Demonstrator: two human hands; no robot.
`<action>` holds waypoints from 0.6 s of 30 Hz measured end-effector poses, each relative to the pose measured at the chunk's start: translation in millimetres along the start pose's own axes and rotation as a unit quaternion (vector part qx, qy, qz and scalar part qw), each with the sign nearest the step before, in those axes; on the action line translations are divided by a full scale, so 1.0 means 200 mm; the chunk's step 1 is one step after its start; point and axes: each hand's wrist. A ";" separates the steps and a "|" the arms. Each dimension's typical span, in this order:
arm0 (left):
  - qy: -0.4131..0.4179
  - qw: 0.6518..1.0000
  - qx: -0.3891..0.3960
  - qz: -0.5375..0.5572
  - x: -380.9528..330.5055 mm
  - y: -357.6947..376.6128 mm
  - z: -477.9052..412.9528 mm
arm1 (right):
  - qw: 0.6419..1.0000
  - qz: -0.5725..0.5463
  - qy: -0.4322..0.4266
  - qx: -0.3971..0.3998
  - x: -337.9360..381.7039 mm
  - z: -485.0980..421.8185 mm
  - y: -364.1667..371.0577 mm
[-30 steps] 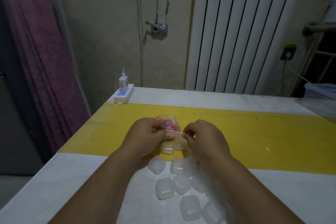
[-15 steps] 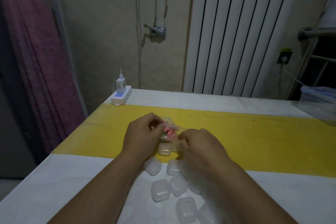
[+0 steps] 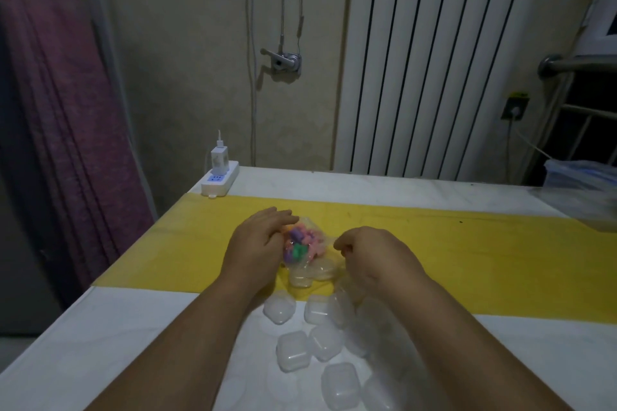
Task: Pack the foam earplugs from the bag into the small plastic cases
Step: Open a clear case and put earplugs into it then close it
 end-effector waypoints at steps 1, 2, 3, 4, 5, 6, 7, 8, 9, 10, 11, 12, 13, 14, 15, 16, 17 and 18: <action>-0.003 1.000 0.027 0.002 0.01 0.01 0.00 | 1.000 0.012 0.001 0.016 0.00 -0.01 -0.01; -0.002 0.999 0.051 0.006 0.01 0.02 0.00 | 0.999 0.022 -0.002 0.031 0.01 -0.02 -0.01; 0.000 0.997 0.071 0.008 0.02 0.02 0.00 | 0.999 0.031 -0.009 0.038 0.03 -0.03 -0.01; 0.004 0.996 0.084 0.009 0.02 0.03 0.01 | 0.998 0.037 -0.017 0.038 0.04 -0.04 -0.01; 0.006 0.996 0.091 0.007 0.03 0.03 0.01 | 0.999 0.036 -0.025 0.031 0.06 -0.05 -0.01; 0.009 0.996 0.092 0.004 0.03 0.04 0.01 | 0.999 0.028 -0.032 0.019 0.07 -0.06 0.00; 0.012 0.996 0.090 0.001 0.04 0.04 0.01 | 0.999 0.014 -0.037 0.005 0.08 -0.06 0.01; 0.014 0.996 0.088 0.001 0.05 0.05 0.01 | 0.999 -0.001 -0.039 -0.005 0.09 -0.06 0.03; 0.013 0.996 0.087 0.000 0.06 0.05 0.01 | 0.999 -0.014 -0.042 -0.008 0.09 -0.06 0.05; 0.013 0.996 0.086 -0.005 0.07 0.05 0.00 | 0.999 -0.021 -0.047 -0.005 0.10 -0.06 0.07; 0.016 0.996 0.085 -0.015 0.08 0.05 0.00 | 0.998 -0.023 -0.052 -0.002 0.10 -0.07 0.10; 0.019 0.996 0.085 -0.024 0.08 0.05 -0.01 | 0.998 -0.023 -0.055 -0.003 0.10 -0.08 0.12; 0.022 0.996 0.086 -0.032 0.08 0.06 -0.01 | 0.998 -0.022 -0.058 -0.007 0.11 -0.09 0.13; 0.026 0.995 0.086 -0.041 0.09 0.06 -0.01 | 0.998 -0.023 -0.057 -0.012 0.11 -0.10 0.14; 0.031 0.994 0.085 -0.053 0.09 0.06 -0.02 | 0.998 -0.028 -0.054 -0.014 0.11 -0.11 0.14; 0.035 0.994 0.081 -0.064 0.09 0.06 -0.02 | 0.998 -0.036 -0.047 -0.015 0.10 -0.12 0.14; 0.038 0.994 0.077 -0.073 0.10 0.06 -0.02 | 0.998 -0.041 -0.039 -0.015 0.10 -0.13 0.14; 0.040 0.993 0.072 -0.080 0.11 0.06 -0.02 | 0.998 -0.043 -0.035 -0.015 0.09 -0.13 0.15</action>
Point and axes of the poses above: each hand's wrist, its own z-axis away from the middle knuckle, its own y-axis out of the palm, x = y × z, and after that the axes turned 5 degrees about -x, right-handed
